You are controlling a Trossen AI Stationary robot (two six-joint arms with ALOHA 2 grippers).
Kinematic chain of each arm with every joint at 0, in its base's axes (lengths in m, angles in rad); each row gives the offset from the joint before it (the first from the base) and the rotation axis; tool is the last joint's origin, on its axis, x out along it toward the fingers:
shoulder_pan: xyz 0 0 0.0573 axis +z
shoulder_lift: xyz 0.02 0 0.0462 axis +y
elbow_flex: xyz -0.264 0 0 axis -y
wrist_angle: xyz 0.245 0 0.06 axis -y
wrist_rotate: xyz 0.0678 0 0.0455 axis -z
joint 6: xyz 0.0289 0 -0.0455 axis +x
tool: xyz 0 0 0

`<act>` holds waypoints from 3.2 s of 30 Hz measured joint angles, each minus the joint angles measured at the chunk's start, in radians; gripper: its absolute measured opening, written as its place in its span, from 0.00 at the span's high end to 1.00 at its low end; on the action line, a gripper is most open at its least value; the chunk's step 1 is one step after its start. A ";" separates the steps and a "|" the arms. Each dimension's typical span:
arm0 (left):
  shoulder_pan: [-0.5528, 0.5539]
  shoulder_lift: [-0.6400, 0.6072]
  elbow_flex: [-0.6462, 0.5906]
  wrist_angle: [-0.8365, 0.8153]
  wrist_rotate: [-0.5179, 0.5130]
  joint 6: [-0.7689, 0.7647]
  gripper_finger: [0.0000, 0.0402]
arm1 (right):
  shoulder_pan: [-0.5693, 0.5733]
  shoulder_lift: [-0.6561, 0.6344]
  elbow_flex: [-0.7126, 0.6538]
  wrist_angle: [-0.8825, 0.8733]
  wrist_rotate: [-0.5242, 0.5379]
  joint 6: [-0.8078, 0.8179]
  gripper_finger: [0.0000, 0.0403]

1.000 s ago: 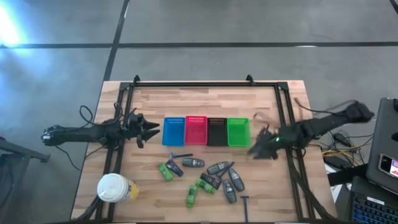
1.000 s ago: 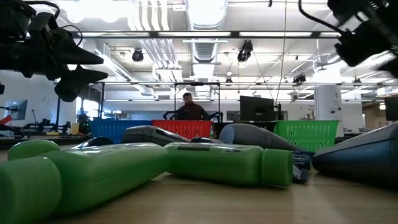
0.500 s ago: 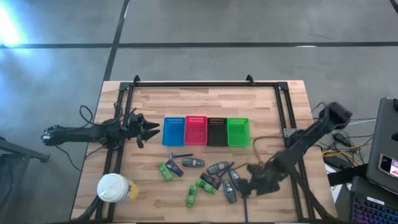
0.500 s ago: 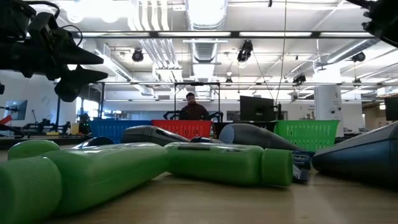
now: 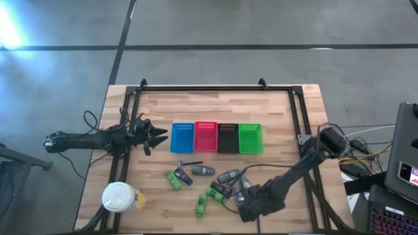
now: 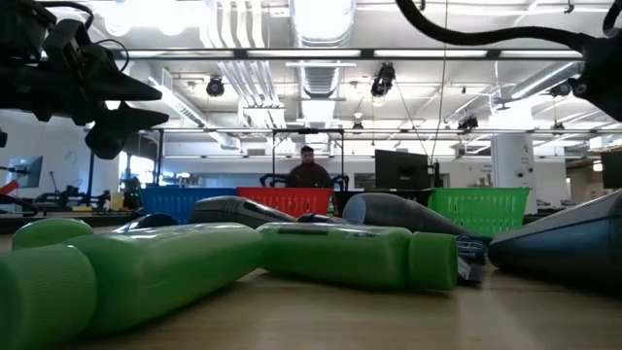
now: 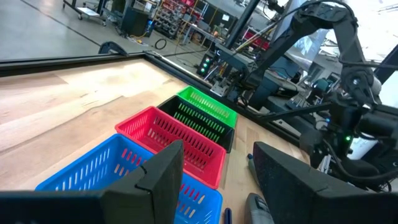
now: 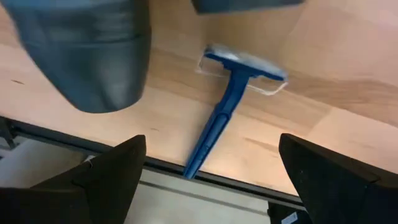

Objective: Pick & Place Travel size toiletries
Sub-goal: Put the razor into the green basket

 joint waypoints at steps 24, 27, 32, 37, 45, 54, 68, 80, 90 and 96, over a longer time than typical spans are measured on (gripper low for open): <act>0.000 0.000 0.000 0.000 0.000 0.000 0.50 | 0.031 0.075 -0.005 -0.009 -0.013 -0.007 0.73; 0.000 0.000 0.000 0.000 0.000 0.000 0.50 | 0.031 0.076 -0.004 -0.003 -0.011 -0.014 0.83; 0.000 0.000 0.000 0.000 0.000 0.000 0.50 | 0.033 0.075 -0.004 -0.005 -0.007 -0.035 0.94; 0.000 0.000 0.000 0.000 0.000 0.000 0.50 | 0.036 0.047 -0.004 -0.021 0.056 -0.049 0.94; 0.000 0.000 0.000 0.000 0.000 0.000 0.50 | 0.034 -0.111 -0.007 -0.097 0.116 -0.063 0.94; 0.000 0.000 0.000 0.000 0.000 0.000 0.50 | 0.008 -0.344 -0.085 -0.124 0.388 0.038 0.93; 0.000 0.000 0.000 0.000 0.000 0.000 0.50 | -0.504 -0.657 -0.303 -0.166 0.507 -0.359 0.91; 0.000 0.000 0.000 0.000 0.000 0.000 0.50 | -0.901 -0.632 -0.404 -0.121 0.231 -0.728 0.91; 0.000 0.001 0.000 0.000 0.000 0.000 0.50 | -0.952 -0.473 -0.405 -0.058 0.191 -0.807 0.90; 0.000 0.001 0.000 0.000 0.000 0.000 0.50 | -0.952 -0.410 -0.382 -0.055 0.179 -0.845 0.80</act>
